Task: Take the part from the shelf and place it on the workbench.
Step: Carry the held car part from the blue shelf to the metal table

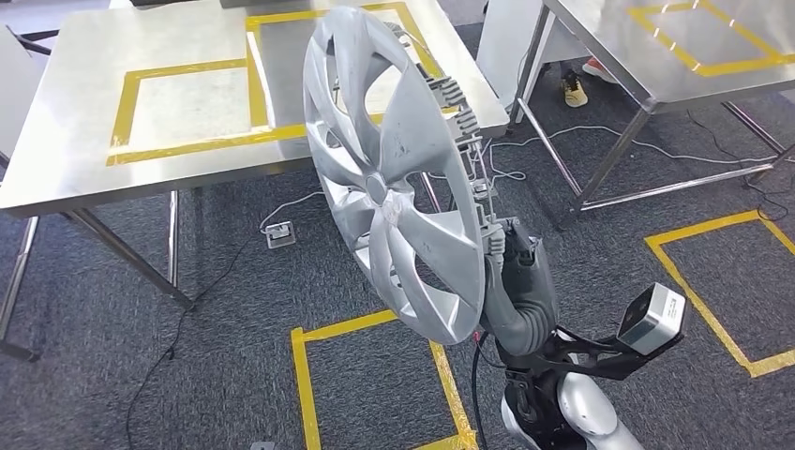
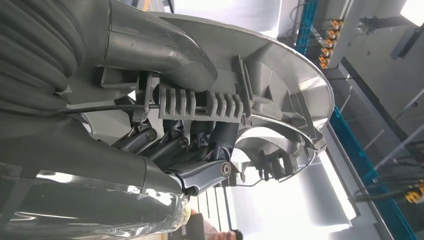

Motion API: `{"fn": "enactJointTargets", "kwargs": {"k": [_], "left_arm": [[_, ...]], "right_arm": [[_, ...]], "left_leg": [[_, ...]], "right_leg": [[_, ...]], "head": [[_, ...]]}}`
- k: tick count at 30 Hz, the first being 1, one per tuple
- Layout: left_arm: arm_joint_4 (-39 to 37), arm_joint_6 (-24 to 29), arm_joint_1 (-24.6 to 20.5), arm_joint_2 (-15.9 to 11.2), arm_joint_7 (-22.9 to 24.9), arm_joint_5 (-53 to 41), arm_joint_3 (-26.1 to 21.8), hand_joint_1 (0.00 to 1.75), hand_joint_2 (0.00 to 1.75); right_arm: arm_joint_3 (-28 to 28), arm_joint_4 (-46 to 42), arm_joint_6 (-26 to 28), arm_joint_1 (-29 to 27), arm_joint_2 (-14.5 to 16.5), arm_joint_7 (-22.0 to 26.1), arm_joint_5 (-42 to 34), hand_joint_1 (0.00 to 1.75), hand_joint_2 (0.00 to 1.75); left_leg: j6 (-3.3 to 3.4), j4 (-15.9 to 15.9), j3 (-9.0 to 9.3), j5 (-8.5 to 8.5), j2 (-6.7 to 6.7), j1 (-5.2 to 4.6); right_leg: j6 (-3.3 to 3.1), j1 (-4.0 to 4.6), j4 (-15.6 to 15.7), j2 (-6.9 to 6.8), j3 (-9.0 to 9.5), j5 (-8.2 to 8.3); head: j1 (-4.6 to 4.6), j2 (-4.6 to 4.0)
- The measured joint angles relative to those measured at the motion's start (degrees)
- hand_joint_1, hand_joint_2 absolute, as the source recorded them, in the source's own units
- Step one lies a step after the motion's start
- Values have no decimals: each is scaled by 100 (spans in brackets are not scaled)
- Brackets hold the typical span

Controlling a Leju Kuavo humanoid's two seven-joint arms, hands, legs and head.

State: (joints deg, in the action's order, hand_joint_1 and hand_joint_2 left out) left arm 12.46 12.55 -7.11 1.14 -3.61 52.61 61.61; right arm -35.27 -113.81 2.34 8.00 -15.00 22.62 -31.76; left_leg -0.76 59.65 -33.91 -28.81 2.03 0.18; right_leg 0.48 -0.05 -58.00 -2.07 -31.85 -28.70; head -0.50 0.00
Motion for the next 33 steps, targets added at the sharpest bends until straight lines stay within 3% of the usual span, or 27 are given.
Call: {"fn": "enactJointTargets", "kwargs": {"k": [3, 4, 6, 7, 8, 9, 10, 12, 13, 14, 17, 18, 25, 33], "left_arm": [[0, 1, 1, 4, 0, 1, 0, 0, 175], [0, 1, -2, 8, 0, 2, -1, 0, 175], [0, 2, -2, 15, 0, 4, -1, 0, 175], [-1, 2, -1, 19, 1, 4, -1, 0, 175], [-1, 4, 1, 20, 3, 4, 0, 0, 175], [-1, 9, 2, 21, 12, 4, 1, 0, 175], [-1, 19, 2, 24, 26, 4, 1, 0, 175], [0, 44, -1, 36, 70, 5, -1, 0, 175], [0, 55, -2, 43, 87, 8, -1, 0, 175], [0, 61, -3, 47, 103, 13, -1, 0, 175], [-1, 68, 3, 44, 142, 31, 1, 0, 175], [-1, 68, 5, 41, 150, 37, 1, 0, 175], [-1, 66, 5, 32, 201, 57, 1, 0, 175], [-1, 57, 5, 33, 205, 57, 1, 0, 175]], "right_arm": [[2, -1, 0, 5, -1, 0, 0, 175, 175], [3, -1, 0, 6, -1, 0, 0, 175, 175], [3, -1, -3, 4, -1, 0, 0, 175, 175], [2, 1, -5, 2, -1, 0, 0, 175, 175], [2, 2, -7, 0, -2, 0, -2, 175, 175], [2, 2, -10, 0, -2, 0, -8, 175, 175], [2, 3, -15, 1, -2, 0, -21, 175, 175], [3, 2, -37, 6, -1, 0, -67, 175, 175], [3, 2, -53, 9, -1, 0, -92, 175, 175], [3, 2, -73, 12, -1, 1, -114, 175, 175], [-1, 3, -127, 4, 0, 7, -165, 175, 175], [-2, 4, -138, 2, 1, 10, -177, 175, 175], [-1, 5, -201, 7, 1, 35, -186, 175, 175], [-1, 4, -222, 7, 1, 35, -186, 175, 175]], "left_leg": [[112, -18, -11, 35, -92, 18], [142, -26, -10, 45, -119, 28], [176, -25, -12, 51, -169, 24], [179, -24, -12, 52, -194, 19], [181, -23, -11, 52, -218, 13], [181, -23, -6, 52, -241, 6], [181, -23, 2, 52, -262, -3], [177, -20, 6, 51, -292, -26], [167, -16, -4, 54, -298, -33], [169, -5, -27, 45, -297, -46], [206, 10, -67, 28, -271, -62], [208, 1, -61, 34, -261, -58], [164, -42, -34, 52, -236, -46], [151, -46, -36, 44, -222, -43]], "right_leg": [[79, -25, -116, 19, -33, -130], [107, -35, -335, 66, -117, -280], [137, -45, -1071, 140, -424, -659], [142, -46, -1419, 150, -575, -787], [136, -45, -1610, 154, -663, -812], [119, -44, -1584, 156, -659, -721], [88, -41, -1342, 161, -558, -533], [-6, -22, -577, 183, -237, -123], [-47, -8, -277, 193, -116, -10], [-47, -1, -90, 200, -52, 25], [68, -3, 15, 213, -39, -7], [79, -3, 10, 218, -39, -9], [23, 7, 3, 223, -37, -15], [18, 7, 11, 232, -34, -17]], "head": [[44, 0], [69, 0], [137, 0], [167, 0], [195, 0], [226, 0], [258, 0], [301, 0], [310, 0], [314, 0], [294, 0], [279, 0], [229, 0], [227, 0]]}}
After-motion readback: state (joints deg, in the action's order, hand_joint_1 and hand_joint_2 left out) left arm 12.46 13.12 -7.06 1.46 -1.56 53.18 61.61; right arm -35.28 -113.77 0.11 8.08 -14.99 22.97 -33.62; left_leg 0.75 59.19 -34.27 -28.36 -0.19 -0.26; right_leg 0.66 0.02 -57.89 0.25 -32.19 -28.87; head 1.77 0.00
